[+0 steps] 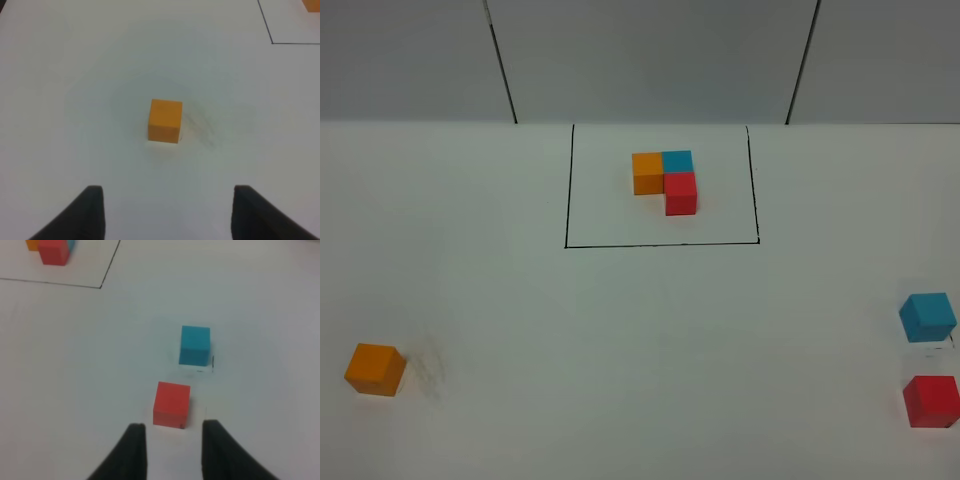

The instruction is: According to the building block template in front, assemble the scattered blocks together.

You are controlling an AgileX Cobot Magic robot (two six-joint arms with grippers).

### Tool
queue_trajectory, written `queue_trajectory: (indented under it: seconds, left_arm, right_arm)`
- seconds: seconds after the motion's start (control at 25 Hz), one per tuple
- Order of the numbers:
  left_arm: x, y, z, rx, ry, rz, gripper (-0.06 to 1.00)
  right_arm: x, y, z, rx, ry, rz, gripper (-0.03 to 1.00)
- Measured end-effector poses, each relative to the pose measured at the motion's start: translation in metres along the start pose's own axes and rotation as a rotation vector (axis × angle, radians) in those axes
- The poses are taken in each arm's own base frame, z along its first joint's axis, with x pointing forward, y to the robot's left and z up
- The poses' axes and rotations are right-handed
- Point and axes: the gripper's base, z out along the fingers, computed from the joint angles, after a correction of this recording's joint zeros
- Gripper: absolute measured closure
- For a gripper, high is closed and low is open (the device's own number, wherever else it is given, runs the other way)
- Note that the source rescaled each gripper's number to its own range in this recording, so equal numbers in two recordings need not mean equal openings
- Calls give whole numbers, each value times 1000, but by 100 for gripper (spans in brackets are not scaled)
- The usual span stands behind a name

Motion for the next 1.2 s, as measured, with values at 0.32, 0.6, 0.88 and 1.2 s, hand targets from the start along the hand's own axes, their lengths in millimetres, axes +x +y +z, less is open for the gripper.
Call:
queue_trajectory:
  seconds: [0.32,0.6,0.88,1.2]
  left_arm:
    - [0,0,0,0,0,0,71]
    - [0,0,0,0,0,0,71]
    - [0,0,0,0,0,-2,71]
    - [0,0,0,0,0,-1,71]
  right_arm:
    - [0,0,0,0,0,0,97]
    - [0,0,0,0,0,0,97]
    - [0,0,0,0,0,0,97]
    - [0,0,0,0,0,0,97]
